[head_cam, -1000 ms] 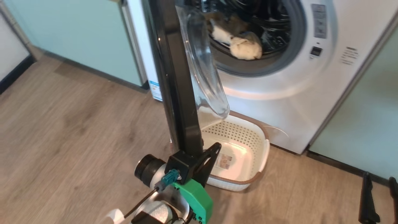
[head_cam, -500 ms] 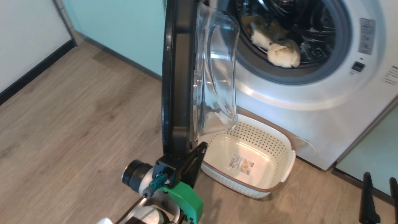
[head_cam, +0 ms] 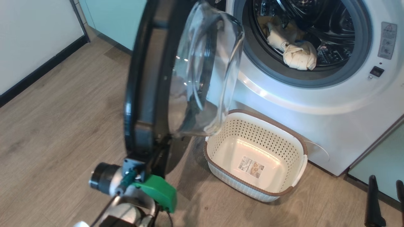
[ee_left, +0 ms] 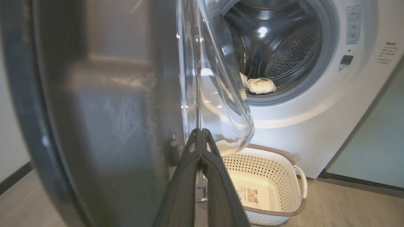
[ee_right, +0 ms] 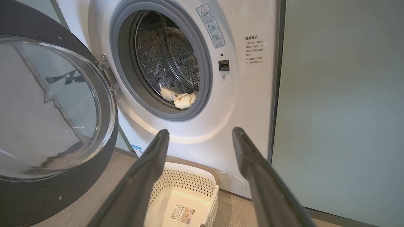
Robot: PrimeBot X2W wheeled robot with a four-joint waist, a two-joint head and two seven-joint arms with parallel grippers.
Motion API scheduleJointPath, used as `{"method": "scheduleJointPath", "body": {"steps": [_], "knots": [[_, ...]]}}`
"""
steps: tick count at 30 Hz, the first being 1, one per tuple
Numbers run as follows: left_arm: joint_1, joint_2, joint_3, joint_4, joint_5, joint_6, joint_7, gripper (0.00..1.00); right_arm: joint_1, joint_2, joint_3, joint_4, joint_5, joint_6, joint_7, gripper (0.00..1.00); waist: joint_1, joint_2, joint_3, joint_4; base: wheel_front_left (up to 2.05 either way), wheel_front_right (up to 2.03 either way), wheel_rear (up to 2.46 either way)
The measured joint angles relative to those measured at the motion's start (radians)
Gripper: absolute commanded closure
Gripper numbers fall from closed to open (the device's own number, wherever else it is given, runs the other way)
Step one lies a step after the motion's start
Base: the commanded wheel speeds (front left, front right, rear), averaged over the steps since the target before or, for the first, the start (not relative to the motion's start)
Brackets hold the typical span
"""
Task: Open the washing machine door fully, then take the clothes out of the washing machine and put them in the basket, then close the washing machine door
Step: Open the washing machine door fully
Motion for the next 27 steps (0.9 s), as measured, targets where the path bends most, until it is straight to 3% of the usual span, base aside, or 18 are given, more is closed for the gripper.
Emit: {"method": "scheduleJointPath", "body": {"steps": [10,27], "knots": [[-0.004,0.036,0.090,0.069,-0.005,0.046,-0.049,1.00,0.000,0.000,-0.007,0.002,-0.056,0.000,0.000,0.00,0.0000,0.0000,0.013,-0.012,0.00,0.00,0.00],[-0.112,0.066,0.195,0.280,-0.049,0.067,-0.165,1.00,0.000,0.000,-0.013,0.001,-0.102,0.000,0.000,0.00,0.0000,0.0000,0.032,-0.050,0.00,0.00,0.00]]}}
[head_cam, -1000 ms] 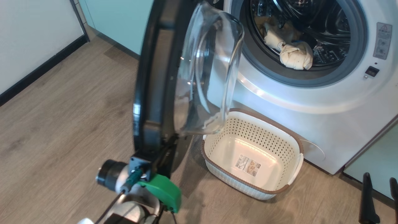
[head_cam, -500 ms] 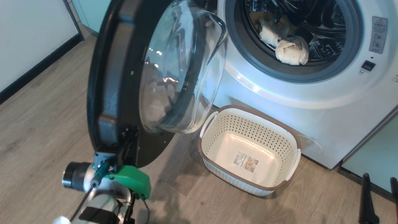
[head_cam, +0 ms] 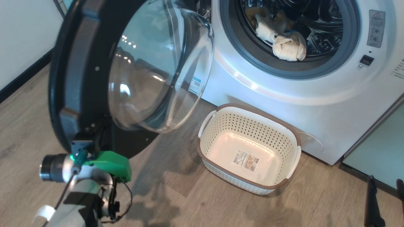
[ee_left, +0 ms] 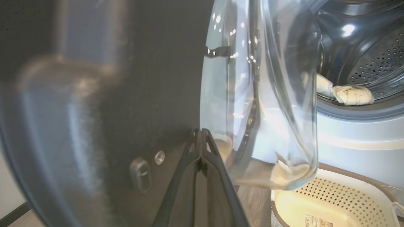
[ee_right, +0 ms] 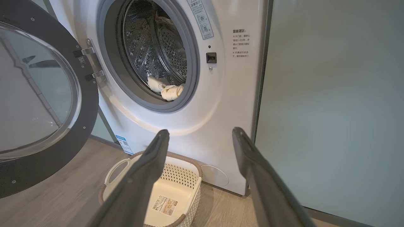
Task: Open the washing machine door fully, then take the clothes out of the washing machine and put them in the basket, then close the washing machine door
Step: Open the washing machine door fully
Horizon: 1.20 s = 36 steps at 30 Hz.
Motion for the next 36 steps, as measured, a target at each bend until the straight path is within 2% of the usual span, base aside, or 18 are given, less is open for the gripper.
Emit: {"method": "scheduleJointPath", "body": {"steps": [12,25,36], "knots": [[-0.072,0.030,0.091,0.158,-0.033,-0.011,-0.046,1.00,0.000,0.000,0.000,-0.001,0.000,0.000,0.000,0.00,0.0000,0.0000,0.016,-0.014,0.00,0.00,0.00],[-0.123,0.037,0.233,0.155,-0.004,-0.038,-0.053,1.00,0.000,0.000,-0.007,-0.017,-0.028,0.000,0.000,0.00,0.0000,0.0000,0.082,-0.012,0.00,0.00,0.00],[-0.199,0.055,0.316,0.216,0.048,-0.119,-0.053,1.00,-0.004,0.000,-0.024,-0.039,-0.066,0.000,0.000,0.00,0.0001,0.0000,0.142,-0.004,0.00,0.00,0.00]]}}
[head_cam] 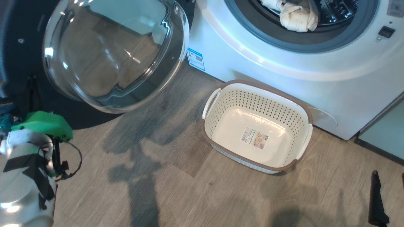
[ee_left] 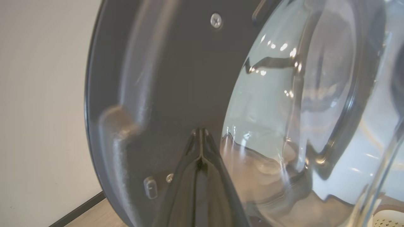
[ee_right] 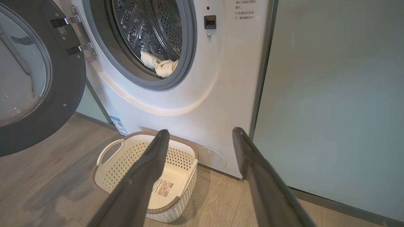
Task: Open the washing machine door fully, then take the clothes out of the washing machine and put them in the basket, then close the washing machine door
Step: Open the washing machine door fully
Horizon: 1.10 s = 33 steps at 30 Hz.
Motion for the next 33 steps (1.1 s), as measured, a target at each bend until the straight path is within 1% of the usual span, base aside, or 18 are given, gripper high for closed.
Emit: {"method": "scheduleJointPath", "body": {"steps": [6,9,18,22,27,33], "knots": [[-0.041,0.002,0.047,0.057,0.012,-0.038,0.000,1.00,-0.004,0.000,-0.002,-0.007,-0.012,0.000,0.000,0.00,0.0000,0.0000,0.025,-0.003,0.00,0.00,0.00],[-0.055,0.004,0.062,0.077,0.019,-0.050,0.000,1.00,-0.005,0.000,-0.003,-0.008,-0.013,0.000,0.000,0.00,0.0000,0.0000,0.033,-0.006,0.00,0.00,0.00],[-0.063,-0.002,0.130,0.073,0.044,-0.085,0.000,1.00,-0.031,0.000,-0.005,-0.008,-0.013,0.000,0.000,0.00,0.0000,0.0000,0.042,-0.015,0.00,0.00,0.00],[-0.045,-0.028,0.175,0.029,0.046,-0.095,0.000,1.00,-0.043,0.000,-0.004,-0.003,-0.007,0.000,0.000,0.00,-0.0001,0.0000,0.039,-0.023,0.00,0.00,0.00],[0.047,-0.069,0.224,-0.057,0.058,-0.118,-0.001,1.00,-0.047,0.000,-0.005,0.004,0.011,0.000,0.000,0.00,-0.0001,0.0000,0.031,-0.040,0.00,0.00,0.00],[0.163,-0.146,0.266,-0.189,0.080,-0.154,-0.001,1.00,-0.073,0.000,-0.005,0.011,0.034,0.000,0.000,0.00,-0.0001,0.0000,0.015,-0.067,0.00,0.00,0.00]]}}
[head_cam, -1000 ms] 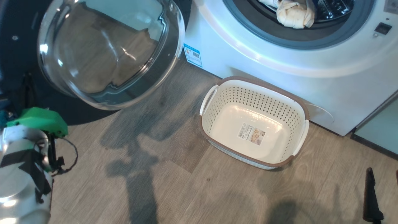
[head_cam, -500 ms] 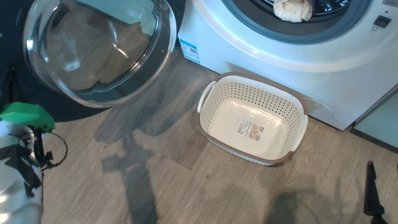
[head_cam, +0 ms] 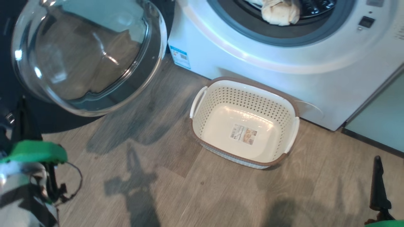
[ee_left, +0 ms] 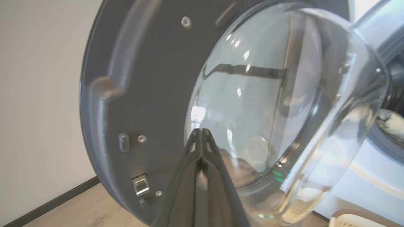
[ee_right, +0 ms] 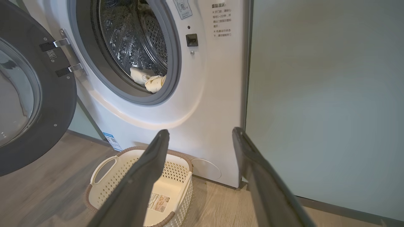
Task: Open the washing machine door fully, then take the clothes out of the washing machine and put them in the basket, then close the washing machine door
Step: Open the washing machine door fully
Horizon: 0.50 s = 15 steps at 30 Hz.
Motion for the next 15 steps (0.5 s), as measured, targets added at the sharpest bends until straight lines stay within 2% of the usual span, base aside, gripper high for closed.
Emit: {"method": "scheduleJointPath", "body": {"steps": [5,7,15], "knots": [[0.118,-0.086,-0.026,-0.165,0.041,-0.016,0.000,1.00,-0.006,0.000,0.006,0.020,0.019,0.000,0.000,0.00,0.0000,0.0000,-0.025,-0.029,0.00,0.00,0.00],[0.147,-0.099,-0.042,-0.193,0.048,-0.017,0.000,1.00,-0.007,0.000,0.009,0.023,0.024,0.000,0.000,0.00,-0.0001,0.0000,-0.030,-0.036,0.00,0.00,0.00],[0.284,-0.109,-0.250,-0.354,0.060,0.009,0.000,1.00,-0.007,0.000,0.036,0.028,0.034,0.000,0.000,0.00,0.0000,0.0000,-0.063,-0.105,0.00,0.00,0.00]]}}
